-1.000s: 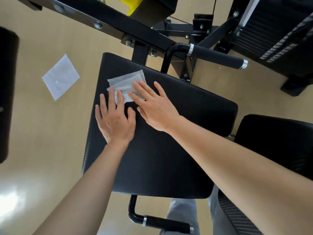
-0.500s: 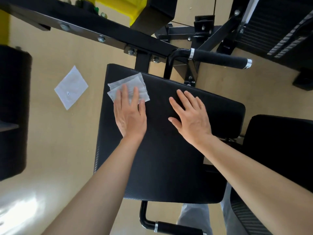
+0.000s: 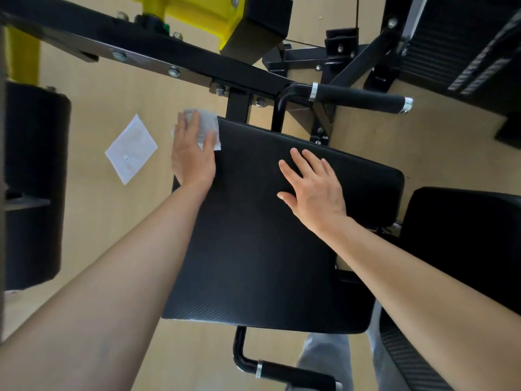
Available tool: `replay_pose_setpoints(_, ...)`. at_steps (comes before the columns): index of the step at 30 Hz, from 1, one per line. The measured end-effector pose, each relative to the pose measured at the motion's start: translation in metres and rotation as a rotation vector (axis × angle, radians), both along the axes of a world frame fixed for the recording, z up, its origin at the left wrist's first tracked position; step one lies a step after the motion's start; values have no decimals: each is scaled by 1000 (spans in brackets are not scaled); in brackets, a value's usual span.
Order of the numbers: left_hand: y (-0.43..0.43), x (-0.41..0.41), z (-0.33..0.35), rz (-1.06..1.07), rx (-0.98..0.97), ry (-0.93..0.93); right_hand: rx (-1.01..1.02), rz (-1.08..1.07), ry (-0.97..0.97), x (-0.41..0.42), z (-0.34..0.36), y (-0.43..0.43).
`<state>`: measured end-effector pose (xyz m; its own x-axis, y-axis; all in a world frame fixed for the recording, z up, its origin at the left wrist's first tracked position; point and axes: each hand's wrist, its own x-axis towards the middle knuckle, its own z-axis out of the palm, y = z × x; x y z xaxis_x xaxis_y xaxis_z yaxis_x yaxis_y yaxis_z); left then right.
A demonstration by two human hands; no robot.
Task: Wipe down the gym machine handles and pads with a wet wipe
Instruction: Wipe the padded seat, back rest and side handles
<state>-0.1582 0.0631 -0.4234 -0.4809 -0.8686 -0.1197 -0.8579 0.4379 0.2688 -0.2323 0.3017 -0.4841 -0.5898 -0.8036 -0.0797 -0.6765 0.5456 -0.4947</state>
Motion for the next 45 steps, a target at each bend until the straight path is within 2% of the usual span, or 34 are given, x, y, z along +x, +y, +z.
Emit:
replay_pose_setpoints(4, 46, 59, -9, 92, -106, -74, 26, 7, -13, 1, 4, -1)
replay_pose_setpoints(10, 119, 140, -19, -41, -177, -197, 34, 1, -20, 4, 2, -2)
replay_pose_setpoints(14, 113, 125, -23, -222, -209, -323, 22, 0, -11, 4, -1, -1)
replay_pose_setpoints(19, 85, 80, -21, -471, -189, -353, -9, 1, 2, 5, -5, 2)
replay_pose_setpoints(21, 75, 78, -18, -429, -186, -366, -29, 7, 10, 4, -7, 3)
replay_pose_setpoints(25, 65, 101, -7, -78, -125, -395, -39, 19, 22, 3, -10, 6)
replay_pose_setpoints(27, 75, 118, -7, -63, -139, -394, -37, 19, 28, 4, -11, 5)
replay_pose_setpoints(31, 124, 140, -23, -263, -215, -398, -59, 16, 37, 3, -14, 8)
replay_pose_setpoints(36, 185, 143, -43, -743, -193, -457, -103, 51, 65, -3, -19, 16)
replay_pose_setpoints(38, 183, 145, -43, -822, -186, -463, -104, 58, 70, -4, -20, 18)
replay_pose_setpoints(41, 164, 152, -35, -720, -202, -440, -137, 63, 77, -6, -22, 21)
replay_pose_setpoints(45, 129, 167, -19, -392, -222, -411, -138, 64, 73, -8, -24, 24)
